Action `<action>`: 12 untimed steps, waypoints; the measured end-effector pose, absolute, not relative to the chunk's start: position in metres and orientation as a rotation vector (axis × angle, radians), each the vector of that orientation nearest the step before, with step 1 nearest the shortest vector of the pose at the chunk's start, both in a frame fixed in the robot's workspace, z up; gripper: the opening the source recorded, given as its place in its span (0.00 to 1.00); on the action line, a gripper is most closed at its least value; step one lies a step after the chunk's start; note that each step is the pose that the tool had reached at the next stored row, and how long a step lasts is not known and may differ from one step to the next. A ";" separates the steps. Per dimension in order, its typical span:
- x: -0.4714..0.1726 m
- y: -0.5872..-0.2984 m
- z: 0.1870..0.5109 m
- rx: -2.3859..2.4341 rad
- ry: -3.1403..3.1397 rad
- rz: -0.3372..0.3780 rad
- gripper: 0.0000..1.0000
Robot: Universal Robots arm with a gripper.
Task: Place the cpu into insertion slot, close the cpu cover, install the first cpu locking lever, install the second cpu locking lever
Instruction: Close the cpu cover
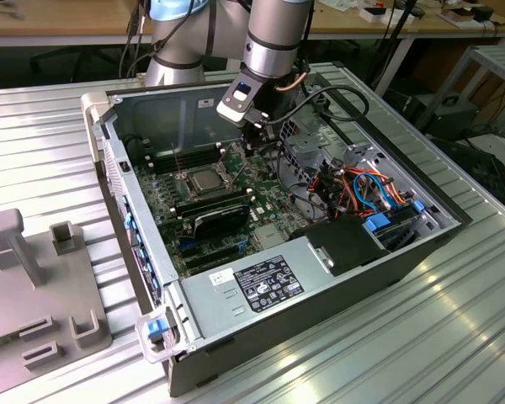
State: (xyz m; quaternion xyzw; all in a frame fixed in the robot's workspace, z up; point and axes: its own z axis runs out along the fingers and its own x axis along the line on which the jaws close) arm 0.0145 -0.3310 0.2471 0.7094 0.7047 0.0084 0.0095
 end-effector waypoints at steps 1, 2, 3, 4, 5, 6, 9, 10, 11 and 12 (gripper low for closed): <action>0.014 -0.331 0.247 2.215 2.201 0.026 0.11; 0.014 -0.331 0.247 2.215 2.201 0.026 0.11; 0.014 -0.331 0.247 2.215 2.201 0.026 0.11; 0.013 -0.331 0.247 2.215 2.200 0.026 0.11; 0.013 -0.331 0.247 2.215 2.201 0.026 0.11; 0.013 -0.331 0.247 2.215 2.201 0.026 0.11; 0.011 -0.331 0.247 2.215 2.201 0.026 0.11; 0.011 -0.331 0.247 2.215 2.201 0.026 0.11; 0.010 -0.331 0.247 2.215 2.201 0.026 0.11; 0.009 -0.331 0.247 2.215 2.201 0.026 0.11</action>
